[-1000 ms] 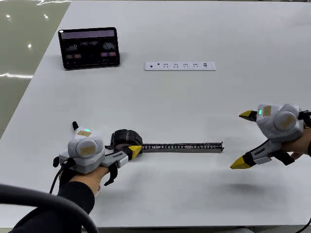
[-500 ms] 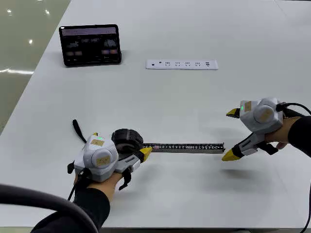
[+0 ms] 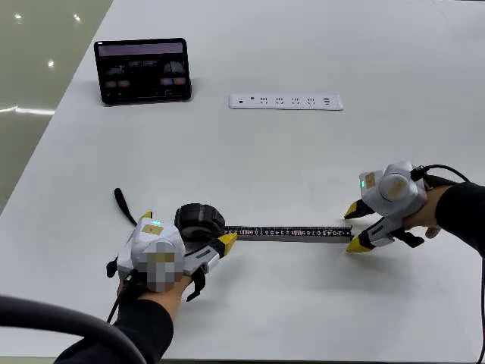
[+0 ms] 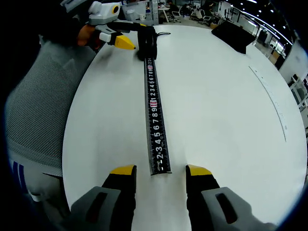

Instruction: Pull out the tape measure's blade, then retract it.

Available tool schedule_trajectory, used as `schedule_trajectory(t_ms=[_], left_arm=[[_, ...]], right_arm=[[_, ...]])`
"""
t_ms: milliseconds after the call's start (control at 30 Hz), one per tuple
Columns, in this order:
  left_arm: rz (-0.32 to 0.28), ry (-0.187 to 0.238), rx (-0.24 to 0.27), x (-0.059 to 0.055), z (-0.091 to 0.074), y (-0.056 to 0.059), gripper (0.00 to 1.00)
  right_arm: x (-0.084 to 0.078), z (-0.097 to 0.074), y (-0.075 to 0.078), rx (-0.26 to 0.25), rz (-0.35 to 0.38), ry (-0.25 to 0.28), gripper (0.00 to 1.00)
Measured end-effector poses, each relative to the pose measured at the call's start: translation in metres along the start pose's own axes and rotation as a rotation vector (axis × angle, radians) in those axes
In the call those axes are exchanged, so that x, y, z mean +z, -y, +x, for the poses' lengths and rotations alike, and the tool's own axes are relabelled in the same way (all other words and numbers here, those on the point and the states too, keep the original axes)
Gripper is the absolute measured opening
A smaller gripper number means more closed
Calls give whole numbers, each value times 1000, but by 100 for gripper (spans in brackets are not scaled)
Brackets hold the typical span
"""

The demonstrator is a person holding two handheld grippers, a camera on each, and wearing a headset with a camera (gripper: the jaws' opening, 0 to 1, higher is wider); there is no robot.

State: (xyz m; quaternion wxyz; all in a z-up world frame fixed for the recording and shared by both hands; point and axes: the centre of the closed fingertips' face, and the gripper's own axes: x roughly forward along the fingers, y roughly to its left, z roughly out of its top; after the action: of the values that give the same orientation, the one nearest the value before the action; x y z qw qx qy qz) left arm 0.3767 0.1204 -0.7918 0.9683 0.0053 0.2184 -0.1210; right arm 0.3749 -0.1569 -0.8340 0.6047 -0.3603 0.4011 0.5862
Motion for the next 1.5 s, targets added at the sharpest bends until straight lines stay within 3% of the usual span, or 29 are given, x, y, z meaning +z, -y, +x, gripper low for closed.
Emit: schedule_trajectory(t_ms=[133, 200, 300, 433, 567, 667, 767, 1067, 1167, 1200, 1500], left_arm=[[0, -2, -5, -2, 1, 1, 100], [-4, -6, -9, -3, 1, 2, 100], [-13, -7, -11, -2, 2, 4, 99], [-32, -8, -14, -1, 4, 5, 96], [-44, -15, -7, -1, 6, 4, 95], [-72, -28, -6, -2, 9, 3, 88], [-98, -38, 5, -3, 11, 3, 84], [-176, -90, 37, -7, 17, 2, 69], [-175, -108, 44, -9, 18, 4, 66], [-146, -138, 58, -13, 17, 2, 63], [-127, -163, 54, -12, 18, 3, 60]], right_arm=[[1, 0, -2, 6, 0, -4, 32], [2, 1, -5, 14, -1, -7, 25], [0, 2, 4, -27, -56, -27, 18], [-3, 0, 5, -9, -39, -42, 12], [-4, 2, 4, -6, -48, -41, 12], [-5, 3, 5, -9, -28, -47, 11], [-4, 4, 5, -22, -95, -94, 11], [-5, 6, 7, -23, -32, -121, 11], [-4, 8, 7, -24, -38, -163, 11], [-4, 8, 7, -27, -36, -174, 11], [-5, 8, 9, -16, -19, -164, 10]])
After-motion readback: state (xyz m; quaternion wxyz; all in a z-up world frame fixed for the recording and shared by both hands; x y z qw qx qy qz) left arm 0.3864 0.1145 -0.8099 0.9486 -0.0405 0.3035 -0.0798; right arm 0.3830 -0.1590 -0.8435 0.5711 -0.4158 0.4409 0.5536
